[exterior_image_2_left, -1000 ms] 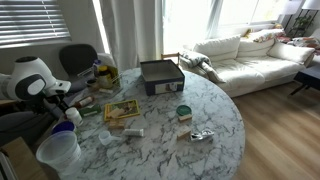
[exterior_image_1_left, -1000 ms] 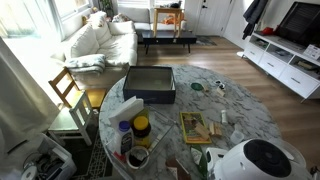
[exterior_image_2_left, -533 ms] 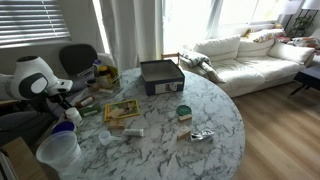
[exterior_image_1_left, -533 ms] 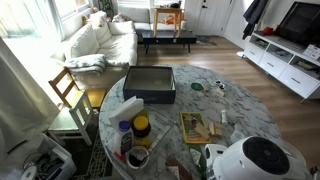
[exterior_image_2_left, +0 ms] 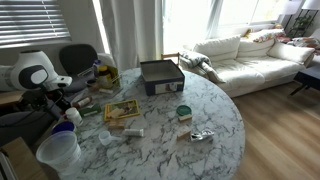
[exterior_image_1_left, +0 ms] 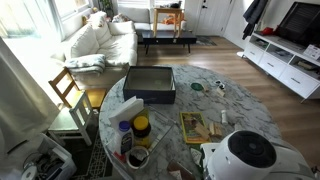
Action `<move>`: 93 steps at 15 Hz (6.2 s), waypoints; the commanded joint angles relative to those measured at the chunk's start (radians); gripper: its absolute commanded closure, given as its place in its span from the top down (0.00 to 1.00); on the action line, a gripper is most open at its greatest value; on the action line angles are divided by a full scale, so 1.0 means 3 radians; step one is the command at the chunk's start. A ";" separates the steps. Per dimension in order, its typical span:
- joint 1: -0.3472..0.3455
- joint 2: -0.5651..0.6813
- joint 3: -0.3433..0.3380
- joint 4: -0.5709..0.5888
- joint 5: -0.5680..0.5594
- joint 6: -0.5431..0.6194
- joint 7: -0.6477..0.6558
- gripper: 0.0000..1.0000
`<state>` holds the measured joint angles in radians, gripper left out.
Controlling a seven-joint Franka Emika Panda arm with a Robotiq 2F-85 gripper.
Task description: Set the two bottles upright on the table
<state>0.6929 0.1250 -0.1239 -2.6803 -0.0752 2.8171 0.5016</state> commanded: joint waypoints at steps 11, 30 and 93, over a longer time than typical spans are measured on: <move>-0.1245 -0.0383 0.0998 0.0682 -0.0108 -0.1708 -0.1192 0.08; -0.1308 -0.0064 0.1184 0.1316 -0.0630 -0.2008 -0.1470 0.08; -0.1782 -0.1576 0.1282 -0.0320 -0.0036 -0.1383 0.0598 1.00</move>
<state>0.1741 -0.3581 0.2755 -2.7211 -0.1171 2.3173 0.7152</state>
